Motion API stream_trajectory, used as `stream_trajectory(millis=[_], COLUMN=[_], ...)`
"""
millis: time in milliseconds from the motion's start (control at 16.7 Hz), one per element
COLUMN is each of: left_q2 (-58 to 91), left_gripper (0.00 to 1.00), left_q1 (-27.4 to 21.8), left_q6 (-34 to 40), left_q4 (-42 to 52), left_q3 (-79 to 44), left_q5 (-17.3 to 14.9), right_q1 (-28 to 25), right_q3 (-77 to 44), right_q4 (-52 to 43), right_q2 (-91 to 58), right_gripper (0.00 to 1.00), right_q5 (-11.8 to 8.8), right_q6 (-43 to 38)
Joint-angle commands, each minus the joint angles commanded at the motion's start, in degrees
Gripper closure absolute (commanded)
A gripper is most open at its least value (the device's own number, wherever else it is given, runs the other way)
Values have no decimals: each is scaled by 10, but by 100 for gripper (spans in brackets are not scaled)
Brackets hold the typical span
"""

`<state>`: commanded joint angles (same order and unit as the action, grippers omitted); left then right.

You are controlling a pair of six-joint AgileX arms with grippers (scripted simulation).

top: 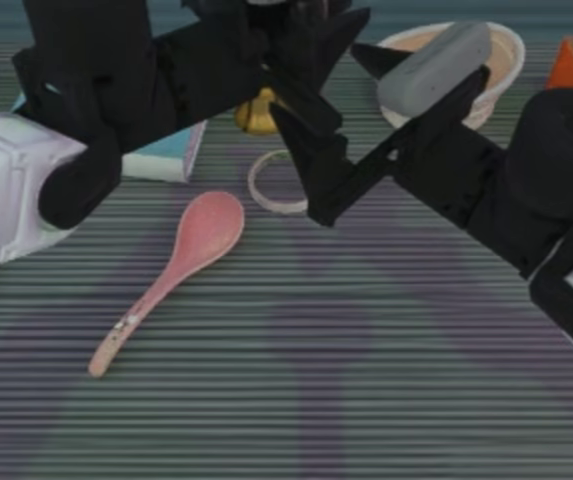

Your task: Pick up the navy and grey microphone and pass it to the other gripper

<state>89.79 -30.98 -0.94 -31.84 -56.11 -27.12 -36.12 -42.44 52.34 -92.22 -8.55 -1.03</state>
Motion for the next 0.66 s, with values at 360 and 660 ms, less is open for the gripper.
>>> stream_trajectory(millis=[360,660], left_q2=[-25,-48], left_gripper=[100,100], left_q1=[51,93], left_q6=[4,-3], left_q4=[4,6], left_q3=[25,44], left_q5=[-44,-81], right_q1=[12,20], right_q3=[81,145], right_q4=[-8,-11], right_q2=[88,157], right_gripper=[0,0], right_q5=[-14,-28], right_q6=[0,-1])
